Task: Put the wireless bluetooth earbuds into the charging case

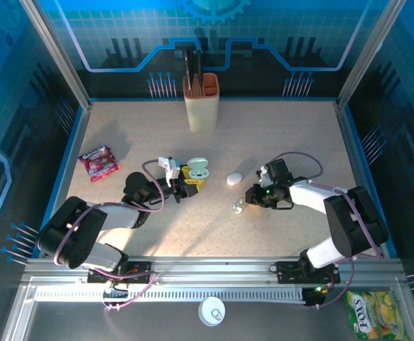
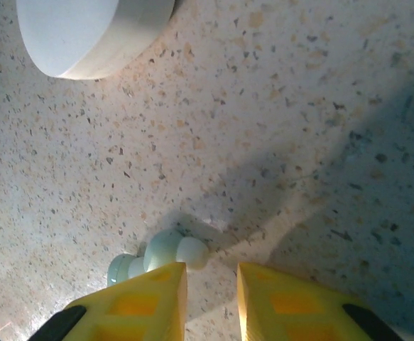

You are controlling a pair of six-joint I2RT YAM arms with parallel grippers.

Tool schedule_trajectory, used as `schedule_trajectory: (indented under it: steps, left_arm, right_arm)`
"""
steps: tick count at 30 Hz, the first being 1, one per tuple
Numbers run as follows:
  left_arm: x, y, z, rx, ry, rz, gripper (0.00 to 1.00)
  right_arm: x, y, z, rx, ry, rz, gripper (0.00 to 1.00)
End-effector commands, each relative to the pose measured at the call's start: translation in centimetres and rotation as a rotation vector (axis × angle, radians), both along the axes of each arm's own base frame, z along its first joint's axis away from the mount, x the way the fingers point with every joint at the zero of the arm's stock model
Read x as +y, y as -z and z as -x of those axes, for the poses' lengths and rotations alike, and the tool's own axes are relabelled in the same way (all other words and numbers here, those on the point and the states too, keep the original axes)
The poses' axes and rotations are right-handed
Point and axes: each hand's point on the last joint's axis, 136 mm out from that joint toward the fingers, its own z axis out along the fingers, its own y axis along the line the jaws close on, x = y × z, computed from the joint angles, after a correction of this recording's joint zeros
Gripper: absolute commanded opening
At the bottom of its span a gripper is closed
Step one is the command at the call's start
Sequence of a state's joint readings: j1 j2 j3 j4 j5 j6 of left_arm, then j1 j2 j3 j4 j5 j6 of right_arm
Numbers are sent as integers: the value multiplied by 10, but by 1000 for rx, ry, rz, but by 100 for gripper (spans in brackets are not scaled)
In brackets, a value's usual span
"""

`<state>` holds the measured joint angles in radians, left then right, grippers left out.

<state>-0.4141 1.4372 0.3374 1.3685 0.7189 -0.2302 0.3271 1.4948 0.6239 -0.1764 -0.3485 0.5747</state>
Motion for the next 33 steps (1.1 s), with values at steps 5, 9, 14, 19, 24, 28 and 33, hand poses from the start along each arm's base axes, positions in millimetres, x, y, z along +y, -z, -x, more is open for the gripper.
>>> schedule_trajectory:
  steps: [5, 9, 14, 19, 24, 28, 33]
  left_arm:
    - [3, -5, -3, -32, -11, 10, 32]
    - [3, -6, -3, -38, -13, 9, 32]
    - [5, -6, -1, -38, -18, 10, 32]
    - [6, -6, 1, -38, -20, 12, 32]
    - [7, -9, 2, -48, -22, 16, 32]
    - [7, -11, 1, -48, -23, 19, 32]
    - [7, -11, 1, -48, -20, 19, 32]
  right_arm:
    - [11, -27, -2, -114, -126, -22, 35]
    - [13, -28, -11, -125, -183, 32, 42]
    - [26, -22, -24, -87, -226, 9, 47]
    - [40, -9, -24, -50, -274, 8, 48]
    - [37, 4, -10, -1, -265, -1, 47]
    - [31, 5, 3, 11, -254, 1, 46]
    - [29, 6, 17, 22, -242, -14, 44]
